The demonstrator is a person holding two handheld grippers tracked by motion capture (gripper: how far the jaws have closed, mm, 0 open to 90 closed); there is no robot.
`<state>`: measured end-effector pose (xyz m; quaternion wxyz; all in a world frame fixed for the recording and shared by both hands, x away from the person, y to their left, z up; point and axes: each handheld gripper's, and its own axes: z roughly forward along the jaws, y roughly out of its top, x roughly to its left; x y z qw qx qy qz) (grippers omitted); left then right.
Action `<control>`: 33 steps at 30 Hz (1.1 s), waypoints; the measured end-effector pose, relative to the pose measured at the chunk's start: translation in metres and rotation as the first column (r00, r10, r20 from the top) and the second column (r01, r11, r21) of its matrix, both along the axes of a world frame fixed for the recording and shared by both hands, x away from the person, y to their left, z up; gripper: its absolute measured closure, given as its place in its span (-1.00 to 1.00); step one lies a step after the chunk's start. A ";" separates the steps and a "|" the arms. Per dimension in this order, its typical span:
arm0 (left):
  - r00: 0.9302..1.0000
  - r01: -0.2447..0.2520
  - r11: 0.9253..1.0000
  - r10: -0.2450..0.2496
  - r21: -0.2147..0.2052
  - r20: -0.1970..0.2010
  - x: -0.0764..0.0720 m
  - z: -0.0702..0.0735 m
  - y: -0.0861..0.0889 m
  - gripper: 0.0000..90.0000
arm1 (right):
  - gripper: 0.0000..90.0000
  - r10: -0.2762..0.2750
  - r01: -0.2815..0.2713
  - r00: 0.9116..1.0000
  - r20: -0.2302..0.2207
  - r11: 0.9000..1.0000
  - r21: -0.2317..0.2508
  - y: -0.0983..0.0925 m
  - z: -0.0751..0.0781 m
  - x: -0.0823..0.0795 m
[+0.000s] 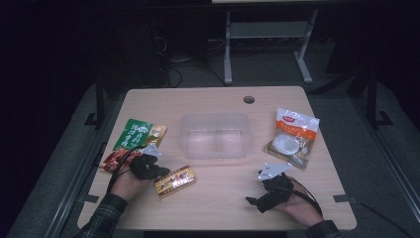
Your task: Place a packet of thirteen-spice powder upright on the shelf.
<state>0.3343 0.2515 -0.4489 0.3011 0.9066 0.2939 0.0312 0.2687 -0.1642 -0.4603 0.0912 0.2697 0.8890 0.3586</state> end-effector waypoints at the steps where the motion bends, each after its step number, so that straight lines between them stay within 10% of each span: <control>1: 1.000 0.008 1.000 -0.008 0.004 -0.001 -0.003 0.001 -0.001 1.00 | -1.00 0.001 -0.001 1.000 0.001 1.000 0.000 0.000 0.000 0.000; 15: 0.998 -0.035 0.995 0.039 -0.093 0.046 -0.030 0.023 -0.001 0.91 | -1.00 0.003 -0.003 1.000 0.000 1.000 0.000 0.000 0.000 0.000; 25: 0.994 -0.084 0.990 0.092 -0.113 0.067 -0.063 0.027 -0.001 -0.08 | -1.00 0.004 -0.004 1.000 -0.005 1.000 -0.001 0.001 -0.001 0.000; 33: 0.992 -0.075 0.996 0.081 -0.056 0.102 -0.083 0.019 -0.005 -0.45 | -1.00 0.004 -0.004 1.000 -0.007 1.000 -0.003 0.001 -0.001 0.000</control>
